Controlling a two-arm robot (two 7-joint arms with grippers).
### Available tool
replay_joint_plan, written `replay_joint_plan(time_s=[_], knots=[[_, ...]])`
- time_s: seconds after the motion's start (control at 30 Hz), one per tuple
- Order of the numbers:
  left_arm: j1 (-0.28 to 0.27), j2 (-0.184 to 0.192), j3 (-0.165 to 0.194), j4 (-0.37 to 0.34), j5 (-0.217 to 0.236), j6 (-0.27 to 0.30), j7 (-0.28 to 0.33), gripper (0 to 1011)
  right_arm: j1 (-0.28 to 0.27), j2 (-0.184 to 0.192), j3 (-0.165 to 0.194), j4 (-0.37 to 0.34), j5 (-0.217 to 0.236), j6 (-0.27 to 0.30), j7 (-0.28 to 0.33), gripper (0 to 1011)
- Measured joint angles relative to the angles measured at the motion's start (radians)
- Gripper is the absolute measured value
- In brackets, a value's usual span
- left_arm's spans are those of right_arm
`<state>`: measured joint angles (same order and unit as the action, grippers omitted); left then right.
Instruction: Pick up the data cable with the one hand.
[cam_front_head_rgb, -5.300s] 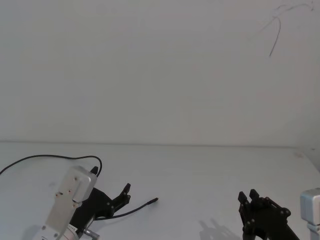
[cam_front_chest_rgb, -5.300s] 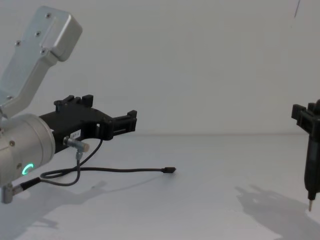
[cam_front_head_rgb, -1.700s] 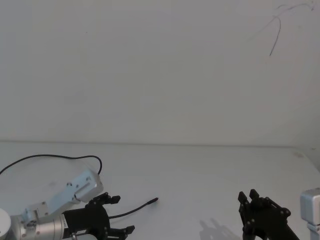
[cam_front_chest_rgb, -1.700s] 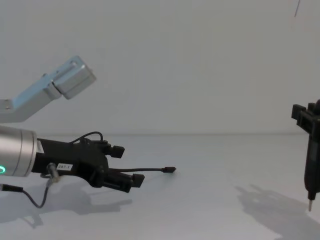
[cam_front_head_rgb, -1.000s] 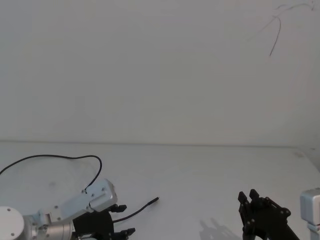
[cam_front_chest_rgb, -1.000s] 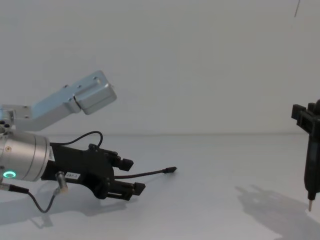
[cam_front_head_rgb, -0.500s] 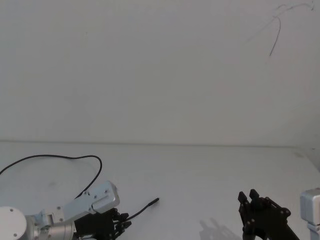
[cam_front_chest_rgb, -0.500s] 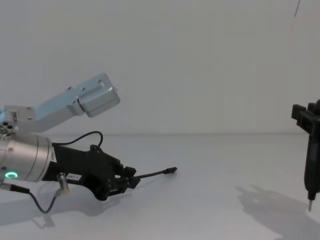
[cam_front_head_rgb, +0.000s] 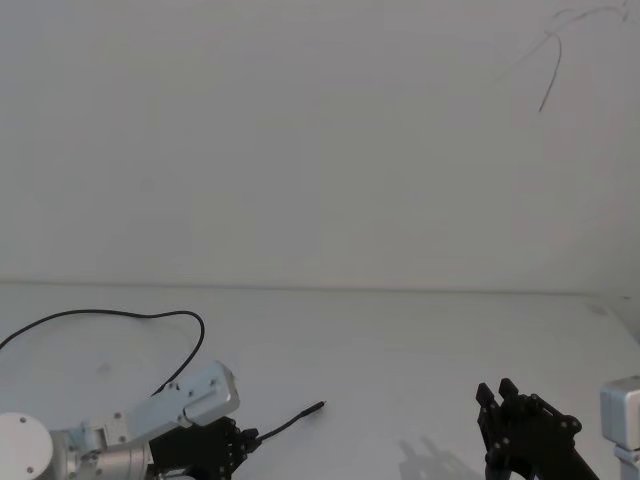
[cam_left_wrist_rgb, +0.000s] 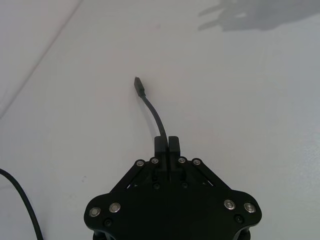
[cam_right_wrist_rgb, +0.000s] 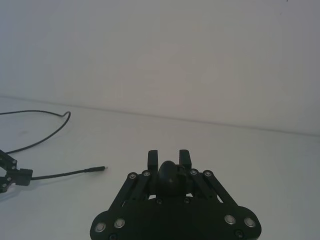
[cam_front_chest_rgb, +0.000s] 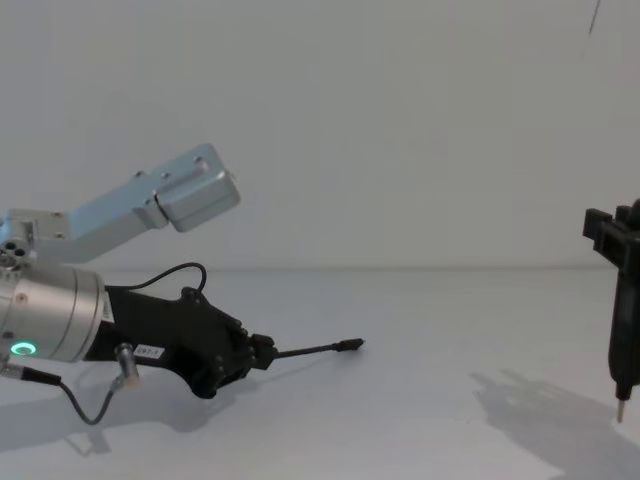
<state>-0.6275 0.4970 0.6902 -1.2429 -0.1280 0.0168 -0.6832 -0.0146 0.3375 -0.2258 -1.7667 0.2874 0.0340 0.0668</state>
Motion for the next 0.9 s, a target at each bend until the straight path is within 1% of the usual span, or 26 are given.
replay_joint_plan(time_s=[0.13,0.23,0.27,0.37,0.47,0.5,0.57,0.6,0.67,0.7,0.77,0.8,0.9], knots=[[0.006,-0.001,-0.013,0.001,-0.019,-0.017,-0.01,38,0.0,0.0,0.0,0.0,0.0,0.0,0.0,251],[0.014,-0.002,-0.029,0.002,-0.045,-0.035,-0.025,38,0.0,0.0,0.0,0.0,0.0,0.0,0.0,251],[0.014,-0.002,-0.029,0.002,-0.045,-0.035,-0.025,38,0.0,0.0,0.0,0.0,0.0,0.0,0.0,251],[0.024,-0.002,-0.047,0.003,-0.08,-0.056,-0.045,38,0.0,0.0,0.0,0.0,0.0,0.0,0.0,251],[0.03,-0.001,-0.059,0.005,-0.106,-0.069,-0.06,38,0.0,0.0,0.0,0.0,0.0,0.0,0.0,251],[0.034,-0.001,-0.066,0.005,-0.124,-0.077,-0.071,38,0.0,0.0,0.0,0.0,0.0,0.0,0.0,251],[0.039,0.0,-0.073,0.006,-0.142,-0.084,-0.082,38,0.0,0.0,0.0,0.0,0.0,0.0,0.0,251],[0.042,0.0,-0.08,0.007,-0.16,-0.092,-0.093,38,0.0,0.0,0.0,0.0,0.0,0.0,0.0,251],[0.047,0.001,-0.088,0.008,-0.183,-0.1,-0.109,38,0.0,0.0,0.0,0.0,0.0,0.0,0.0,251],[0.052,0.002,-0.097,0.009,-0.203,-0.106,-0.123,38,0.0,0.0,0.0,0.0,0.0,0.0,0.0,251],[0.056,0.003,-0.105,0.01,-0.223,-0.112,-0.138,38,0.0,0.0,0.0,0.0,0.0,0.0,0.0,251],[0.061,0.004,-0.112,0.011,-0.248,-0.118,-0.157,38,0.0,0.0,0.0,0.0,0.0,0.0,0.0,251],[0.068,0.006,-0.122,0.013,-0.282,-0.124,-0.185,38,0.0,0.0,0.0,0.0,0.0,0.0,0.0,251]])
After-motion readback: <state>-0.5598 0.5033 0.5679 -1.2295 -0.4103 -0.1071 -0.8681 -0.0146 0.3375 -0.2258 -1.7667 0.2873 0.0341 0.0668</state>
